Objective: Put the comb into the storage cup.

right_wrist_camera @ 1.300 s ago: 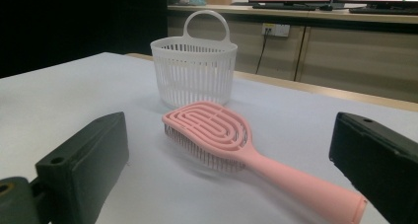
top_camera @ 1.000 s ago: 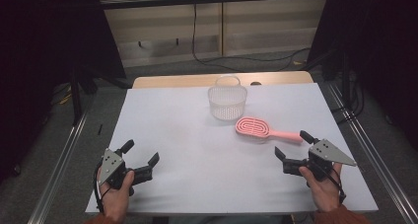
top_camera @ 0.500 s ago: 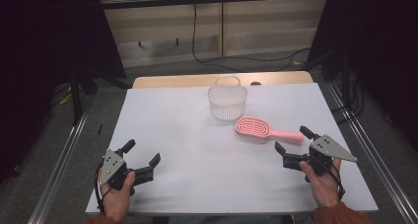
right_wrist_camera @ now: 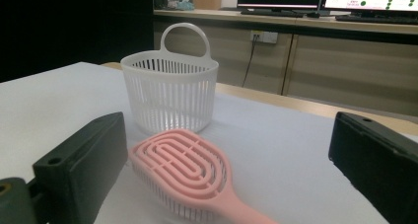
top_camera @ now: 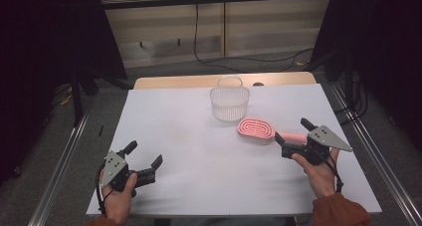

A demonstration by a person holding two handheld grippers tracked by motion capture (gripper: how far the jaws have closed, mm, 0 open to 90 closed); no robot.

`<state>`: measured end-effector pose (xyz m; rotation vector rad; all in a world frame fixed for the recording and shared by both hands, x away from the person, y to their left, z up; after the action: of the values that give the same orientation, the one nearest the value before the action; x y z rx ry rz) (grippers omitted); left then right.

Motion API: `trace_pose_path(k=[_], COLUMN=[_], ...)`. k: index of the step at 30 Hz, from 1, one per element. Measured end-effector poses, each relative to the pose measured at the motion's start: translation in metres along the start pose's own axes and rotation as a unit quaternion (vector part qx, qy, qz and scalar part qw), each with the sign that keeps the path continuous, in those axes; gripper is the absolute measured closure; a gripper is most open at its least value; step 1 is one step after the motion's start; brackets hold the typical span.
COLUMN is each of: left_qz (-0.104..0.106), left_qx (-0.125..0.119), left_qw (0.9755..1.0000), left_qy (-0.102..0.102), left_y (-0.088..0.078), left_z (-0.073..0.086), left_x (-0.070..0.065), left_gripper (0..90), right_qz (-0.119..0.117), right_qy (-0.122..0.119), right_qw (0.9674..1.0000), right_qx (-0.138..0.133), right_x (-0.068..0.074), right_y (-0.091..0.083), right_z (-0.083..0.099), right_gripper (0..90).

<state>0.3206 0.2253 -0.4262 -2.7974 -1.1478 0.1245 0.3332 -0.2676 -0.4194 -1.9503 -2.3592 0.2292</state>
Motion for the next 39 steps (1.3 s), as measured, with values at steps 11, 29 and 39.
trace_pose_path(k=[11, 29, 39], left_qz=[0.000, -0.002, -0.001], left_qx=[0.002, 0.007, 0.007], left_qw=[1.0000, 1.0000, 1.0000], left_qy=[0.000, 0.001, 0.000], left_y=[0.000, 0.001, -0.001], left_z=[0.000, 0.001, 0.001], left_x=[0.001, 0.001, 0.002], left_gripper=[2.5, 2.5, 2.5], right_qz=[0.003, 0.010, 0.010], right_qy=[-0.001, -0.007, -0.001], right_qw=[1.0000, 0.9999, 0.9998], right_qx=[-0.003, -0.002, 0.019], right_x=[-0.003, -0.004, -0.017], right_y=[0.020, 0.055, 0.058], right_z=[-0.007, -0.019, -0.018], right_gripper=[1.4, 4.4, 37.6])
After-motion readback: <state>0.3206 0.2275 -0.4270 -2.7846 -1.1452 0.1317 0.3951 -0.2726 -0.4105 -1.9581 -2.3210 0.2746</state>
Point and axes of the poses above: each handheld gripper's, and its own axes: y roughly forward along the jaws, z roughly out of its underside, x roughly to its left, the point moved 2 cm from there along y, roughly forward along the jaws, and after that the axes turned 10 degrees about z, right-handed, at the moved point
